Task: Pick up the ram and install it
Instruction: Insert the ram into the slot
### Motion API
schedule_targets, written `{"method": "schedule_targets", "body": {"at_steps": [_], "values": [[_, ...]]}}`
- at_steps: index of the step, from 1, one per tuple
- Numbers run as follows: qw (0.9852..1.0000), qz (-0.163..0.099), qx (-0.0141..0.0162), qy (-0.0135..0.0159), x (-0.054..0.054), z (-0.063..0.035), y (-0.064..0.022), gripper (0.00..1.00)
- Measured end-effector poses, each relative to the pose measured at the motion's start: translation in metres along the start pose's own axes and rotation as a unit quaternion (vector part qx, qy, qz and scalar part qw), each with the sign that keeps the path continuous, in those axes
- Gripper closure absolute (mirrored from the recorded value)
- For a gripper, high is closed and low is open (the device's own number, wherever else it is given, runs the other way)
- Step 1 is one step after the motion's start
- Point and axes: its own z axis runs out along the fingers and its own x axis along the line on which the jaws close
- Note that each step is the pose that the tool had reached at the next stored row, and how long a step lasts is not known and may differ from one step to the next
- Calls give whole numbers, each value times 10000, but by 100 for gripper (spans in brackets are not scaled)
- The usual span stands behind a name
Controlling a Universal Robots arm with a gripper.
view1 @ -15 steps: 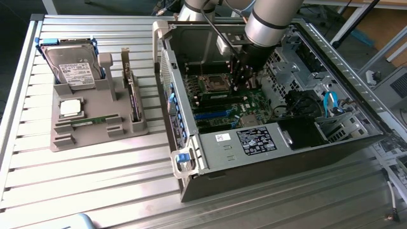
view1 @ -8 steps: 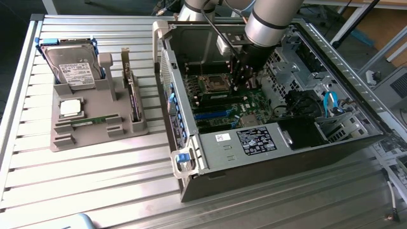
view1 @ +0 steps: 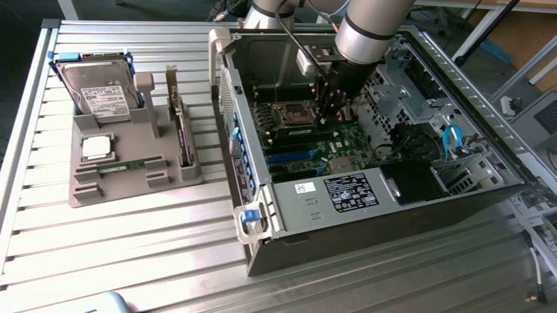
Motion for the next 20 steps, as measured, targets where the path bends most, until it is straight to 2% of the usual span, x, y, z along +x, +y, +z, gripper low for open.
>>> {"method": "schedule_targets", "body": {"at_steps": [20], "values": [[10000,0,0,0,13,7,14,88]]}}
